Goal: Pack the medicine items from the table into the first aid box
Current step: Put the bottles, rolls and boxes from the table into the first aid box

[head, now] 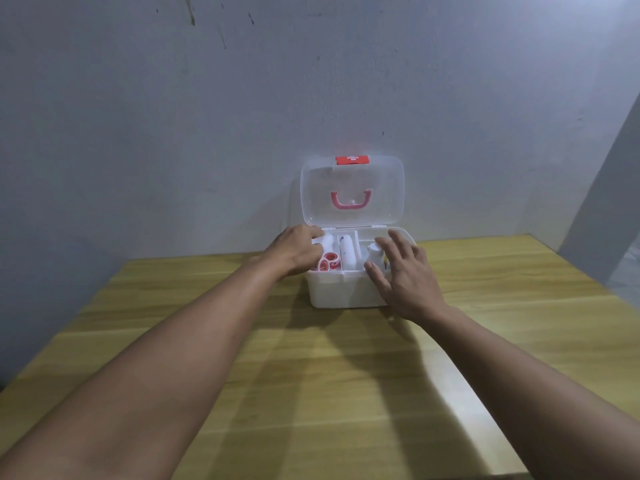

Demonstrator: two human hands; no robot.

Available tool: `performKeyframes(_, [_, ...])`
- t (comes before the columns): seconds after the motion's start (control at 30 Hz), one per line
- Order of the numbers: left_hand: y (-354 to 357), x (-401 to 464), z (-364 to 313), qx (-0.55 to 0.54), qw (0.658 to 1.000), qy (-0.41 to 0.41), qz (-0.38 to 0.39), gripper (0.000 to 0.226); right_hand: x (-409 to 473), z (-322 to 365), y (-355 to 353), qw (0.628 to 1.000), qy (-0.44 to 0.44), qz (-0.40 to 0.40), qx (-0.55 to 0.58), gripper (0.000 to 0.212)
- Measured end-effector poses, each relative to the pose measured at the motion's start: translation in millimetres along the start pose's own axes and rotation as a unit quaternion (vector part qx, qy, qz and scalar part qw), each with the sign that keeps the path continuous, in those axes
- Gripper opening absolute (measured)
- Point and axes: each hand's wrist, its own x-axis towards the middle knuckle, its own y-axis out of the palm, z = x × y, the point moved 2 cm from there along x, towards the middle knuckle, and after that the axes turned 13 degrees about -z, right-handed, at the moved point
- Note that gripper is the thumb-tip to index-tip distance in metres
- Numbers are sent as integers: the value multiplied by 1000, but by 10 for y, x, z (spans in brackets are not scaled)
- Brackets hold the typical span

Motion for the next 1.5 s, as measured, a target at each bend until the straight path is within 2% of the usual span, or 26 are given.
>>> performKeyframes(0.13, [175,-16,56,101,992,22,77,51,15,3,-38,1000,1,14,15,58])
performKeyframes(0.2, [216,13,95,96,992,12,79,51,26,4,-56,1000,1,21,21,58])
performKeyframes(0.23, [222,27,117,78,995,6,60,50,30,4,-63,999,0,23,22,58])
performKeyframes(0.3, [205,30,146,31,999,-5,-24,44,32,5,-75,999,2,26,24,59])
performKeyframes(0.4, [173,1,166,17,989,-27,-145,22,25,13,-85,999,4,26,24,59])
performKeyframes(0.57, [195,-27,253,-3,978,-125,-166,9,18,28,-92,999,4,26,21,58])
performKeyframes(0.67, [181,-34,225,-13,978,-112,-177,5,20,38,-106,999,3,27,21,58])
performKeyframes(0.77, [162,-21,167,-36,980,-96,-171,18,21,49,-115,999,4,29,22,58])
performKeyframes(0.87, [209,-31,158,-38,992,-100,-71,53,20,51,-123,999,5,32,25,59])
performKeyframes(0.93, [235,-41,180,-53,991,-122,-26,63,22,50,-127,999,6,36,28,59])
performKeyframes(1.07, [228,-33,190,-76,988,-132,-26,64,38,47,-139,999,8,30,38,60])
performKeyframes(1.2, [227,-7,94,-65,994,-74,-56,55,98,41,-182,999,-6,26,35,69])
performKeyframes(1.33, [329,43,20,17,999,12,-39,58,316,67,-251,999,-6,10,36,59])
performKeyframes(1.5, [519,75,57,117,992,33,25,78,811,213,-336,999,-22,-8,30,53])
